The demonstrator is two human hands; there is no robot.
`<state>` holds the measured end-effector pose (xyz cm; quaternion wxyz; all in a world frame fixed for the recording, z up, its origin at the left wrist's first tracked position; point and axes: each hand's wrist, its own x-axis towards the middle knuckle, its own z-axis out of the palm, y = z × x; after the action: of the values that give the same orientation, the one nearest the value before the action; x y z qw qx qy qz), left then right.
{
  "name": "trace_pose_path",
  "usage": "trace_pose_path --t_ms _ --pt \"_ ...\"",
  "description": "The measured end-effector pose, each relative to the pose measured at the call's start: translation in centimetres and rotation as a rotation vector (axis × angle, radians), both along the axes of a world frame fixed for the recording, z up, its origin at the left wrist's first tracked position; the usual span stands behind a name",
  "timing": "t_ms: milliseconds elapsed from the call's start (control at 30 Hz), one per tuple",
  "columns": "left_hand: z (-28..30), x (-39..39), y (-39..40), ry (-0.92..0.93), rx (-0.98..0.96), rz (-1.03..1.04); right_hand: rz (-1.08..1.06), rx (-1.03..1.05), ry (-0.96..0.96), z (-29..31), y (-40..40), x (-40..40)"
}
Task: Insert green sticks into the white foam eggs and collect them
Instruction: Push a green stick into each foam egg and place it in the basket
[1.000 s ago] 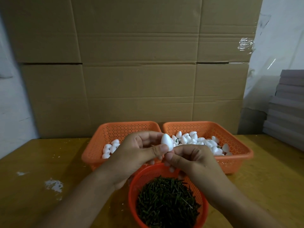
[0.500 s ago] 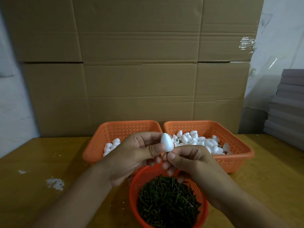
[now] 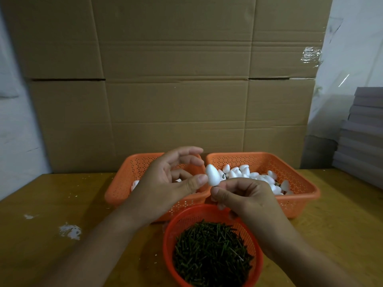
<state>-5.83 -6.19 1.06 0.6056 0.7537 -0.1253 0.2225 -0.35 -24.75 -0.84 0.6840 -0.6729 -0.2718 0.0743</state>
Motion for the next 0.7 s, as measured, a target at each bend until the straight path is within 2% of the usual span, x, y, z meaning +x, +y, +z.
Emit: trace_pose_path --t_ms 267,700 --pt "-0.38 -0.31 -0.41 -0.016 0.195 0.028 -0.025 -0.028 -0.064 0.07 0.24 -0.25" --pt "-0.78 -0.03 -0.21 0.012 0.216 0.035 -0.006 -0.029 -0.061 0.19 0.12 -0.35"
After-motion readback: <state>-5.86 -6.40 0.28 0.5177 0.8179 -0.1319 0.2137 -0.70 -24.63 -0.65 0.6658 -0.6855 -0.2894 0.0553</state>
